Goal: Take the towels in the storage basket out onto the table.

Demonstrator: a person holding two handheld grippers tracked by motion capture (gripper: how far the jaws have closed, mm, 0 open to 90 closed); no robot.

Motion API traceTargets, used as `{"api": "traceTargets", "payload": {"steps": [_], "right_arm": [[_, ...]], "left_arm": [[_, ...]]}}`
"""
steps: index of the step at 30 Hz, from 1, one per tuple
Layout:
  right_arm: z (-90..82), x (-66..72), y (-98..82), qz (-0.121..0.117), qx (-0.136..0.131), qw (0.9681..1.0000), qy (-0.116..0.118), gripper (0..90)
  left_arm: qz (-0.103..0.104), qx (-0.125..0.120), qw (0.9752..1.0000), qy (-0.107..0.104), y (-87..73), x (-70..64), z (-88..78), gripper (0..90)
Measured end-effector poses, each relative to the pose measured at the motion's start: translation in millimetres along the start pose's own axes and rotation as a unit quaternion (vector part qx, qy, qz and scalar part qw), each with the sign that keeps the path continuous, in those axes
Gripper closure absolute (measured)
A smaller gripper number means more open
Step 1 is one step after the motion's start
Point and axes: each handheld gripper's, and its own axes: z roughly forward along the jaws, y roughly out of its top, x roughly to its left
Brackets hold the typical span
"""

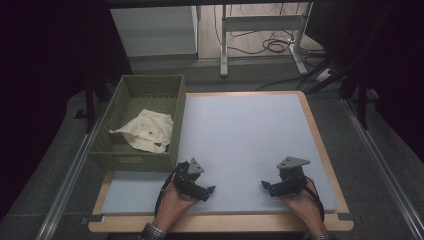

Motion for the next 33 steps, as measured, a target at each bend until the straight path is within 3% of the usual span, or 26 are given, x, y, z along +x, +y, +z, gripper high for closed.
{"api": "traceTargets", "payload": {"steps": [29, 33], "right_arm": [[0.0, -0.1, -0.2, 0.0, -0.001, 1.0, 0.001, 3.7], [0.0, -0.1, -0.2, 0.0, -0.001, 1.0, 0.001, 3.7]], "left_arm": [[-0.003, 0.004, 1.0, 0.0, 2.1, -0.3, -0.1, 0.2], [-0.004, 0.005, 0.9999, -0.008, 5.8, -1.7, 0.9, 2.2]]}}
